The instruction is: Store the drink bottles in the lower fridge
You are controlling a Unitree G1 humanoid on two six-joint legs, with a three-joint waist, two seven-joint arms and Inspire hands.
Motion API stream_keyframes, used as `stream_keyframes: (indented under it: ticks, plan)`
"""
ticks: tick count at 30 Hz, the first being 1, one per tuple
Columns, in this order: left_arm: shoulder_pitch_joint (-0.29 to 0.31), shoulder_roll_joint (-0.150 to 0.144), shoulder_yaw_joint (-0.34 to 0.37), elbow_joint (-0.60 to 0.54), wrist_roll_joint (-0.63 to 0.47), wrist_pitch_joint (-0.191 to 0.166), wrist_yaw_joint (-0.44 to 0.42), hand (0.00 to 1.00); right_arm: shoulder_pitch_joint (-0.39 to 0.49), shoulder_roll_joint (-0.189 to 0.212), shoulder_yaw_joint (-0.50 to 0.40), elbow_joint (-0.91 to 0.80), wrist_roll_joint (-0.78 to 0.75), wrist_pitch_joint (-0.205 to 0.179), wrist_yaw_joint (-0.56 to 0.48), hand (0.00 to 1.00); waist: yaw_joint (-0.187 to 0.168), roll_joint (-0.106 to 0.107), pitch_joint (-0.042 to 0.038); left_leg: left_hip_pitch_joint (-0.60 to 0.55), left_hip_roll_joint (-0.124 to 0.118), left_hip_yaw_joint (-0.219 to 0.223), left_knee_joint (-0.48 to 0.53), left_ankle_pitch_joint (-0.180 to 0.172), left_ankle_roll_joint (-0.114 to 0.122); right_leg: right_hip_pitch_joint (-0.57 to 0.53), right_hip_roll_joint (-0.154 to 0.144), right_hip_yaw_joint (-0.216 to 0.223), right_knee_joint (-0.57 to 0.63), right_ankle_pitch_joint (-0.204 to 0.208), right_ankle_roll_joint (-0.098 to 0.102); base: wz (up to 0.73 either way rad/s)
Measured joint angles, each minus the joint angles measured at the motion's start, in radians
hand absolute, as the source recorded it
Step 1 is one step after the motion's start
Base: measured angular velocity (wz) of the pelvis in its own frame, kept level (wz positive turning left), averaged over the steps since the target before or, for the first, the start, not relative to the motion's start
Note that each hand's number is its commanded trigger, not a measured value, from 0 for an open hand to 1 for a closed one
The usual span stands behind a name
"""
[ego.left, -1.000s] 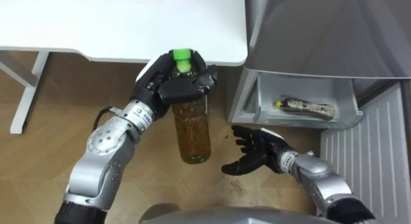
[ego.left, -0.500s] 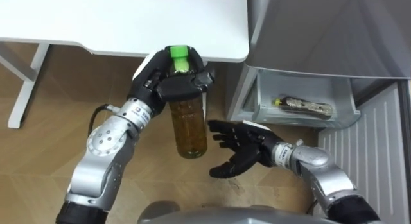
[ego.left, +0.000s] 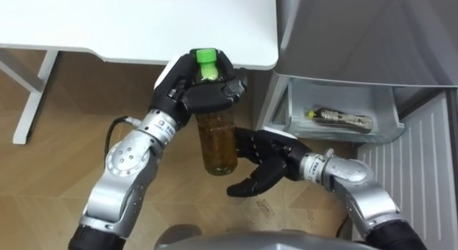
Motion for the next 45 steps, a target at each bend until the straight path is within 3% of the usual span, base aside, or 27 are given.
stream_keyframes:
  ticks: [11,20,24,25,26,27,28,29,30,31,45]
  plan:
    - [0.000,0.015,-0.080,0.000,0.013,-0.004,0.000,1.00,0.000,-0.005,0.072,-0.011,0.152,-0.003,-0.001,0.00,-0.003,0.007,0.0018,0.035,0.000,0.024,-0.030,0.000,0.000,0.016,0.001,0.022,-0.002,0.000,0.000,-0.06]
    - [0.000,0.011,-0.131,0.047,0.196,-0.001,0.002,1.00,-0.010,0.006,0.112,-0.010,0.278,-0.003,-0.013,0.00,-0.003,0.003,0.0038,0.033,0.000,0.022,-0.035,0.000,0.000,0.015,0.002,0.024,-0.005,0.000,0.000,0.00]
    - [-0.001,0.011,-0.134,0.047,0.215,-0.001,0.010,1.00,-0.010,0.002,0.129,-0.011,0.306,-0.003,-0.032,0.00,-0.003,0.002,0.0040,0.033,0.000,0.022,-0.036,0.000,0.000,0.014,0.002,0.024,-0.006,0.000,0.000,0.00]
    - [-0.001,0.011,-0.137,0.047,0.219,-0.001,0.014,1.00,-0.010,0.002,0.131,-0.010,0.309,-0.003,-0.036,0.17,-0.005,0.002,0.0040,0.034,0.000,0.023,-0.035,0.000,0.000,0.014,0.002,0.024,-0.006,0.000,0.000,0.00]
    - [-0.001,0.011,-0.138,0.046,0.227,-0.001,0.016,1.00,-0.010,0.002,0.134,-0.010,0.313,-0.003,-0.039,0.54,-0.005,0.002,0.0039,0.035,0.000,0.023,-0.033,0.000,0.000,0.015,0.002,0.024,-0.006,0.000,0.000,0.00]
    - [-0.001,0.011,-0.138,0.047,0.227,-0.001,0.017,1.00,-0.010,0.002,0.135,-0.010,0.313,-0.003,-0.042,0.58,-0.005,0.002,0.0039,0.035,0.000,0.023,-0.033,0.000,0.000,0.015,0.002,0.025,-0.006,0.000,0.000,0.00]
    - [-0.001,0.011,-0.146,0.047,0.229,-0.001,0.021,1.00,-0.010,0.002,0.136,-0.010,0.313,-0.003,-0.045,0.77,-0.005,0.002,0.0040,0.036,0.000,0.023,-0.033,0.000,0.000,0.014,0.002,0.025,-0.006,0.000,0.000,0.00]
    - [-0.001,0.011,-0.147,0.047,0.233,-0.001,0.022,1.00,-0.010,0.002,0.136,-0.010,0.313,-0.003,-0.045,0.80,-0.004,0.002,0.0040,0.035,0.000,0.023,-0.033,0.000,0.001,0.014,0.002,0.025,-0.006,0.000,0.000,0.00]
    - [-0.001,0.011,-0.148,0.047,0.235,-0.001,0.022,1.00,-0.010,0.002,0.136,-0.009,0.313,-0.003,-0.046,0.95,-0.005,0.002,0.0040,0.035,0.000,0.023,-0.033,0.000,0.001,0.014,0.002,0.025,-0.006,0.000,0.000,0.00]
    - [-0.002,0.011,-0.149,0.047,0.236,-0.001,0.023,1.00,-0.010,0.002,0.137,-0.009,0.313,-0.003,-0.048,1.00,-0.006,0.002,0.0040,0.035,0.000,0.023,-0.033,0.000,0.000,0.014,0.002,0.025,-0.006,0.000,0.000,0.00]
    - [-0.002,0.014,-0.170,0.046,0.203,-0.010,0.042,1.00,-0.010,-0.004,0.158,0.010,0.353,-0.011,-0.058,1.00,-0.002,0.002,0.0040,0.036,0.000,0.023,-0.041,0.000,0.000,0.014,0.003,0.026,-0.006,0.000,0.000,0.00]
